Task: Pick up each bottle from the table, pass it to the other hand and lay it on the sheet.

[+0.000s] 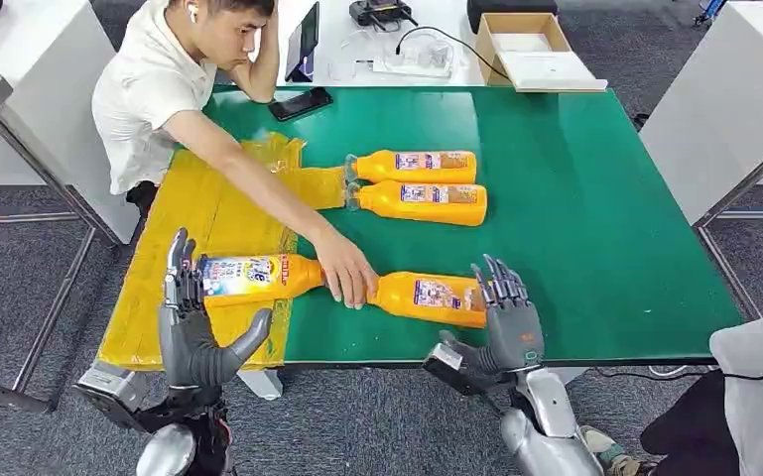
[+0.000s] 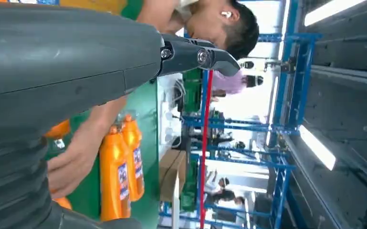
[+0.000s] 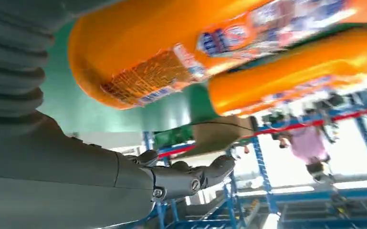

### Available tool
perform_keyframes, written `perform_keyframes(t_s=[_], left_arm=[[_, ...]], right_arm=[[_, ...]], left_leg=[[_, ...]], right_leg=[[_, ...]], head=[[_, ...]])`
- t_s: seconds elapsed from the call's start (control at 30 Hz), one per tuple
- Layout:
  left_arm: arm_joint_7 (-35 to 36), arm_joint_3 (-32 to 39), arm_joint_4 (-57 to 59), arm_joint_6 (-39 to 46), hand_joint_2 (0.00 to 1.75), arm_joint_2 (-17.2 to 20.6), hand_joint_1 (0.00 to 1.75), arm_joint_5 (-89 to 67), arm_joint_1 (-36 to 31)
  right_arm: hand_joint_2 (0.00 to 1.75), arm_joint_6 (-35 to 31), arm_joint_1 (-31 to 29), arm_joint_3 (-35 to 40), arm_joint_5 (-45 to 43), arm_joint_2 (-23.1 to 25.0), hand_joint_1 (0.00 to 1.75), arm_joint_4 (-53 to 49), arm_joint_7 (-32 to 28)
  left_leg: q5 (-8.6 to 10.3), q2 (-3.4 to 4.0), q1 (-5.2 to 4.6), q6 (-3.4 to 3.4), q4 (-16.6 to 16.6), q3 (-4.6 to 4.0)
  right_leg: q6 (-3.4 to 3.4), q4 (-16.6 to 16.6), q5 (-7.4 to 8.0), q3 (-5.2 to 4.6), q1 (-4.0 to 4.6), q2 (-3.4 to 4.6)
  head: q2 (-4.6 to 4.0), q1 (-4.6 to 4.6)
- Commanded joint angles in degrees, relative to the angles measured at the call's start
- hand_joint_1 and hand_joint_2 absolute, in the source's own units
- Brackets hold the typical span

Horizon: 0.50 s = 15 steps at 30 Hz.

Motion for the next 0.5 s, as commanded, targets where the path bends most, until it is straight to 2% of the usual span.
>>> perform_keyframes(t_s=[0.03,0.1,0.5], left_arm=[[1.8,1.9,1.9,1.0,1.75,-1.3,0.0,-1.1,-1.1],[2.1,1.5,3.1,0.8,1.75,-1.2,0.0,-0.9,-2.2],[2.1,1.4,3.3,0.9,1.75,-1.2,0.0,-0.9,-2.3]], right_arm=[[1.75,15.7,-12.7,2.2,-0.8,-2.0,0.0,19.5,9.3],[1.75,19.3,-15.0,3.3,-2.0,-2.0,0.0,23.1,9.1],[1.75,19.4,-15.2,3.3,-2.3,-1.7,0.0,23.4,9.1]], left_leg=[[-0.07,0.12,0.03,-0.08,-0.1,0.22],[-0.13,0.18,0.06,-0.08,-0.1,0.32],[-0.04,0.13,0.04,-0.08,-0.1,0.48]], right_leg=[[-0.09,0.0,-0.05,0.19,0.05,0.04],[-0.1,0.0,-0.09,0.27,0.08,0.08],[-0.08,-0.1,-0.03,0.41,0.07,-0.02]], head=[[0.0,-0.02],[0.0,-0.02],[-0.02,-0.02]])
